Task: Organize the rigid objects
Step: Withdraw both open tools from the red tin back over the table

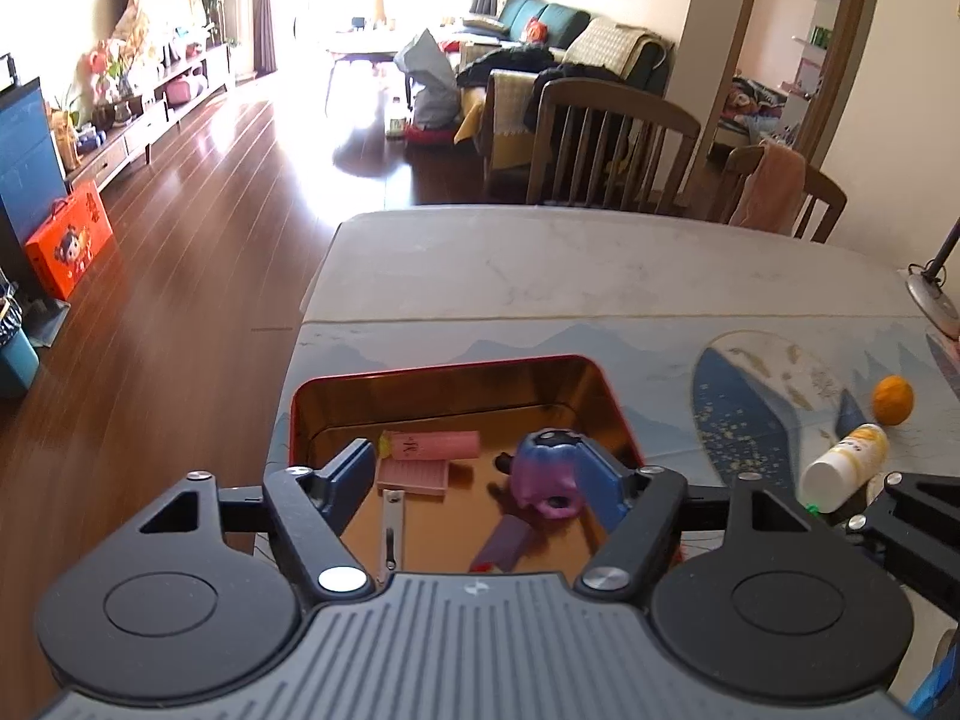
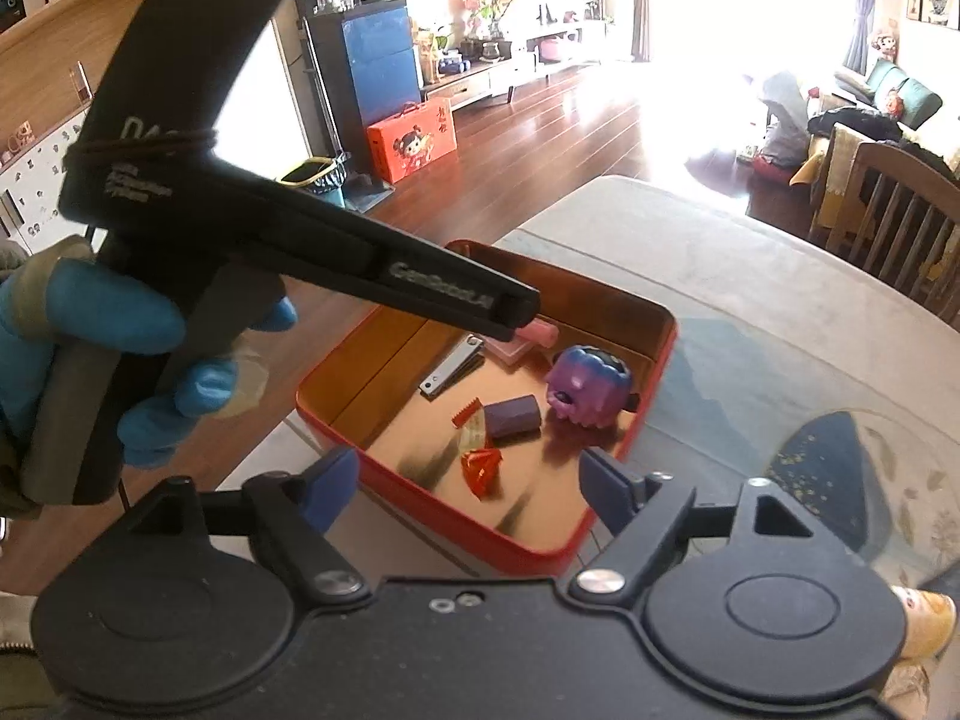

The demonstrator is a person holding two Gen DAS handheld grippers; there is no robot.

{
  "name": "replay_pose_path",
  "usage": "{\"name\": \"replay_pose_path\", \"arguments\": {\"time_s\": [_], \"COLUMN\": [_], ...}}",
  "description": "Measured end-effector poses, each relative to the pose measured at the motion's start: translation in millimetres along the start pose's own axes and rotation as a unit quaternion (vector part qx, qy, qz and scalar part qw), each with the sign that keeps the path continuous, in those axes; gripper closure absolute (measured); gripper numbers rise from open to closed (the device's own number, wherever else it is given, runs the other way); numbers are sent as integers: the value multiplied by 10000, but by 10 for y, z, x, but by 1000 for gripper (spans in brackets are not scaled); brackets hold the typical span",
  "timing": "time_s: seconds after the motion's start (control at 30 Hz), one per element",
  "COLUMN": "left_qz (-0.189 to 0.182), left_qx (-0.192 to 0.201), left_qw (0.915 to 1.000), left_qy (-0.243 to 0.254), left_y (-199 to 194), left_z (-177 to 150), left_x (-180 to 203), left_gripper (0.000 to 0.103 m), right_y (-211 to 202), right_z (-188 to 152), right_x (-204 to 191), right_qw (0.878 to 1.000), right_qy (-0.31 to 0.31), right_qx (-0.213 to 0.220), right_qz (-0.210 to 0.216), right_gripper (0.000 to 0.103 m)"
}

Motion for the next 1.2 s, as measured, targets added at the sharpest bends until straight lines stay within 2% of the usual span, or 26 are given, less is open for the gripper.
{"name": "replay_pose_path", "arguments": {"time_s": [0.13,0.33,0.57,0.87,1.03,1.2], "left_qz": [-6,-48,-75,-108,-164,-171], "left_qx": [98,306,529,827,768,506], "left_qw": [10000,9994,9978,9961,9968,9985], "left_qy": [-17,-175,-401,-282,-150,-104], "left_y": [-136,-349,-540,-688,-689,-554], "left_z": [-42,-155,-304,-525,-680,-854], "left_x": [131,372,703,1283,1579,1875], "left_gripper": [29,21,18,18,14,14], "right_y": [-205,-585,-973,-1485,-1679,-1743], "right_z": [-88,-280,-566,-1083,-1385,-1668], "right_x": [48,165,404,914,1351,1809], "right_qw": [9999,9990,9974,9939,9897,9824], "right_qy": [73,103,201,354,556,921], "right_qx": [136,436,653,829,781,703], "right_qz": [-31,-64,-226,-642,-1064,-1466], "right_gripper": [12,1,0,0,0,0]}}
Point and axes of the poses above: each gripper's, at about its wrist camera, not at the fingertips, and y roughly the way its jaws point, x to its right, z to its top, the point moved 1 cm from there along y, roughly the way its jaws point, and after that the axes turned 12 degrees about -y, right-handed, at the moved point
